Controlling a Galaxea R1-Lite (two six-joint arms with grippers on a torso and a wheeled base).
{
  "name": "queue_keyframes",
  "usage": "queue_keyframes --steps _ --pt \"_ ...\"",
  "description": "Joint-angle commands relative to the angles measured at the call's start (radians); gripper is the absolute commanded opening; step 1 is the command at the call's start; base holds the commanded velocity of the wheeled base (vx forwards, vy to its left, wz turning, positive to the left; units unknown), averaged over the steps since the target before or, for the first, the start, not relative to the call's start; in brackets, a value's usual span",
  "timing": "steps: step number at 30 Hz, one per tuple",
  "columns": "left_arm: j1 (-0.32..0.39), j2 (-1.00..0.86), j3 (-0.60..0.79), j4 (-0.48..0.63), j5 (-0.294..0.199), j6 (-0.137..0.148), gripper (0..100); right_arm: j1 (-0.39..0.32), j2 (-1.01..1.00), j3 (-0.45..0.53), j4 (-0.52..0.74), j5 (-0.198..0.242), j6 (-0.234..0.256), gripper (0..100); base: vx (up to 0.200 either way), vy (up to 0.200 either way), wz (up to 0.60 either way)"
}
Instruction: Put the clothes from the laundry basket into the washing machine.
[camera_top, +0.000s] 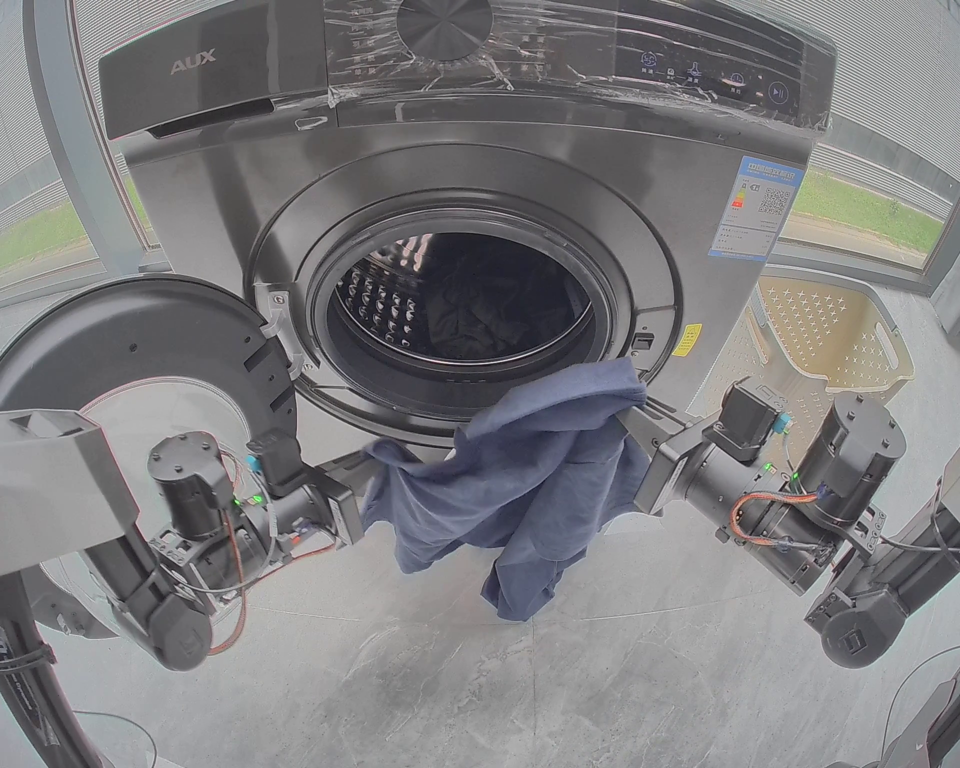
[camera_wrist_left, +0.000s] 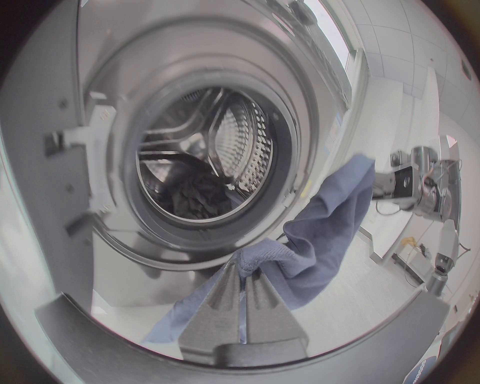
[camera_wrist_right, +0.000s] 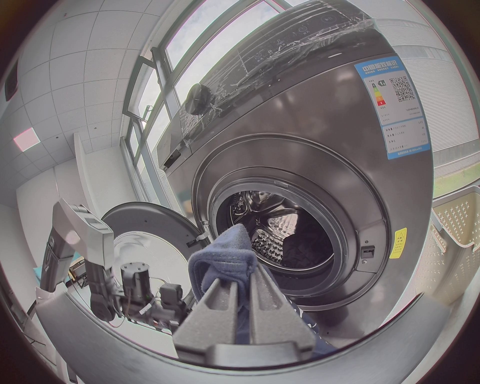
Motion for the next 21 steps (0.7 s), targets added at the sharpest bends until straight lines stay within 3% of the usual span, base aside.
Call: queue_keyframes --steps 1,13,21 --pt "0.095 -0.163 0.049 0.001 -0.003 -0.009 0 -0.059 -0.002 0.048 -0.009 0.002 0.000 0 0.000 0.000 0.00" --pt "0.095 -0.256 -0.001 0.001 -0.001 -0.013 0 -0.079 -0.010 0.086 -0.038 0.017 -0.002 0 0.000 0.000 0.00" --pt "0.043 -0.302 0.002 0.001 0.000 -0.013 0 -0.072 -0.017 0.102 -0.060 0.050 -0.003 0 0.000 0.000 0.00"
